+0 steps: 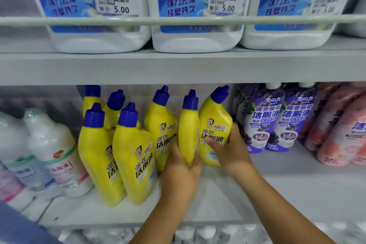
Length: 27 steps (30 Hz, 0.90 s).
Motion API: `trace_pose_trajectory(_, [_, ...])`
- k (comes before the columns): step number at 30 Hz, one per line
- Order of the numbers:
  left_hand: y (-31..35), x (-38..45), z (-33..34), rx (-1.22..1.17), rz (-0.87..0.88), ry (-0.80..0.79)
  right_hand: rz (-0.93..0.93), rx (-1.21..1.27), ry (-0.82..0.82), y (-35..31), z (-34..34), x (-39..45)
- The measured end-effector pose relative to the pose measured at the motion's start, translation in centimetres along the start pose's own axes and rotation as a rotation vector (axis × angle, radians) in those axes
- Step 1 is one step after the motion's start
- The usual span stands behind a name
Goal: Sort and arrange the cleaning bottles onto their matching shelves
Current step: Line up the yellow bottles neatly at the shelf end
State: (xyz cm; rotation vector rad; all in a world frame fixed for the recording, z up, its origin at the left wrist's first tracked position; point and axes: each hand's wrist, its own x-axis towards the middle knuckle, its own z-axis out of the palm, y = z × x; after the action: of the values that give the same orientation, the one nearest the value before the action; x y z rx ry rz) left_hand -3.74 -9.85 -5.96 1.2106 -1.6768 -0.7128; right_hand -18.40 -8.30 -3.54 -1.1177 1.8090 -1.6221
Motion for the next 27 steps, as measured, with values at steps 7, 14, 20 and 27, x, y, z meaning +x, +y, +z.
trace_pose_trajectory(7, [-1.8,5.7,2.2,-0.184,-0.05,0.026,0.003,0.129,-0.058,0.6,-0.6,1.3])
trace_pose_trajectory(14, [-2.2,7.9,3.2,-0.236,-0.072,0.059,-0.033,0.16,-0.077,1.1,0.2,3.9])
trace_pose_trajectory(20, [-3.5,8.6,4.2,-0.447,-0.181,0.069,-0.017,0.081,0.04,1.8,1.1,6.5])
trace_pose_trajectory(27, [-3.7,10.4,4.9,-0.522,-0.162,0.1,-0.019,0.173,0.032,2.3,1.3,8.2])
